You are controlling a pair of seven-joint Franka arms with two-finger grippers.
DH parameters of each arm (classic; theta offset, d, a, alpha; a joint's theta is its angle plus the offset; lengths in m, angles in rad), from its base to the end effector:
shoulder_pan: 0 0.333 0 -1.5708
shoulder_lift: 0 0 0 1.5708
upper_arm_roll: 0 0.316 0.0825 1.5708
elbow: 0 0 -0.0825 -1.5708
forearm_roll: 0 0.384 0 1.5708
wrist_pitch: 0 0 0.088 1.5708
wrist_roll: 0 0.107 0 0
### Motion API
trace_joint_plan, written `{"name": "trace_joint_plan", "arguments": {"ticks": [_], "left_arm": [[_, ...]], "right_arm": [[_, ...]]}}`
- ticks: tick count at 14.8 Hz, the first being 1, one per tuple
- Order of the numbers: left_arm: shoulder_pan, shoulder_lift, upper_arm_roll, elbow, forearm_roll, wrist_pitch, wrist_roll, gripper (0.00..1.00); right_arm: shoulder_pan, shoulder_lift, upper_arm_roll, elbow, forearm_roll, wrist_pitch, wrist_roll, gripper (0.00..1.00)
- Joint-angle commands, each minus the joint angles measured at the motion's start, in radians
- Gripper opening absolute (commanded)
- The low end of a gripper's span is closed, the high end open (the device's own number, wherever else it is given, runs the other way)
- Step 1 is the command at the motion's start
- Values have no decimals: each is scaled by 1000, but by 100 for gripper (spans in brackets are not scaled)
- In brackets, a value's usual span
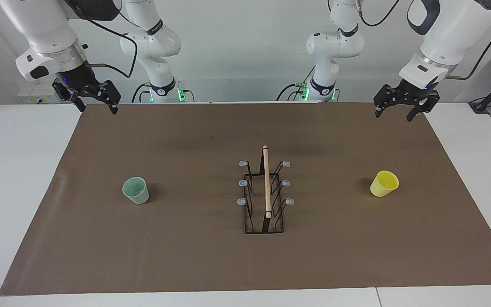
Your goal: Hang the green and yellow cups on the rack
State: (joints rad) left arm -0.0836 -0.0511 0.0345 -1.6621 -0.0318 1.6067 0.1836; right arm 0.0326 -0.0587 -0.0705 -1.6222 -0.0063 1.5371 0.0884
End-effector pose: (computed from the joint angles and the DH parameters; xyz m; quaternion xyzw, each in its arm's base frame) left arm 0.5400 -0.0294 0.6125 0.9932 -0.1155 -0.0010 0.0169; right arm 0.5319 -0.0220 0.6292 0.9979 -0.0631 -0.0132 0.0014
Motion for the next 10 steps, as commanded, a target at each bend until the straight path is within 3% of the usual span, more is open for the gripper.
{"name": "trace_joint_plan", "arguments": {"ticks": [1, 10], "left_arm": [[-12, -29, -7, -30, 18, -5, -20, 100], [-10, -32, -8, -28, 18, 6, -23, 100]], "right_arm": [[-10, -16, 3, -15, 22, 0, 5, 100], [3, 5, 5, -15, 12, 55, 5, 100]]}}
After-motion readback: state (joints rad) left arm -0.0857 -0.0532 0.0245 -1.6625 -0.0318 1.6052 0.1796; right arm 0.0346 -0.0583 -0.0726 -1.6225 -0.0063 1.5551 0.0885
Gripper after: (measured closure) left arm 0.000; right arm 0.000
